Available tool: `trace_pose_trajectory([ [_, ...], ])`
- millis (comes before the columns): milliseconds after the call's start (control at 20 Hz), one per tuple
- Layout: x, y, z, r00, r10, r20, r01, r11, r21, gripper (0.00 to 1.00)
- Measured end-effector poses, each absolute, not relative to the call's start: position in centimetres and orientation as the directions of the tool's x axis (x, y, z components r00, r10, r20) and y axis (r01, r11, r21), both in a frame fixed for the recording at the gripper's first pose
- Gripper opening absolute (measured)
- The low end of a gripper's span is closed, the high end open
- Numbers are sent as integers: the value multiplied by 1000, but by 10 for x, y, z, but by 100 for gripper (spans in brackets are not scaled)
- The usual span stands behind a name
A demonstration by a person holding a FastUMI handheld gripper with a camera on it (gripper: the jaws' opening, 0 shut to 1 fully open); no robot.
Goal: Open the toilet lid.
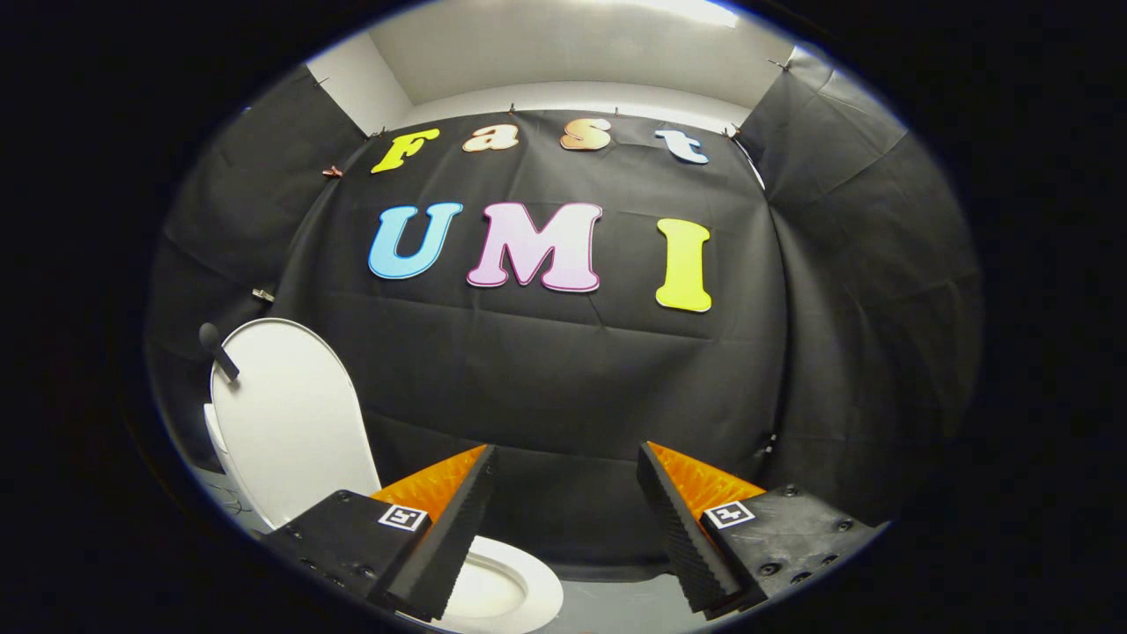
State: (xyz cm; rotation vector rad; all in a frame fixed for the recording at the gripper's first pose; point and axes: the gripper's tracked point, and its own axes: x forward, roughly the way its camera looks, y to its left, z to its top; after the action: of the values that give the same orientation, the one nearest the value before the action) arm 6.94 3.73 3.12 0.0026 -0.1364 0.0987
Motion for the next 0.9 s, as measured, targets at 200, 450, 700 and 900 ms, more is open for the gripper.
trace_pose_trajectory([
  [200,68,38,30,985,103,135,-103,995,-8,98],
  [450,67,39,30,985,105,135,-104,995,-9,98],
  [700,67,40,30,985,109,131,-109,994,-8,98],
  [900,67,40,30,985,118,124,-117,993,-10,98],
])
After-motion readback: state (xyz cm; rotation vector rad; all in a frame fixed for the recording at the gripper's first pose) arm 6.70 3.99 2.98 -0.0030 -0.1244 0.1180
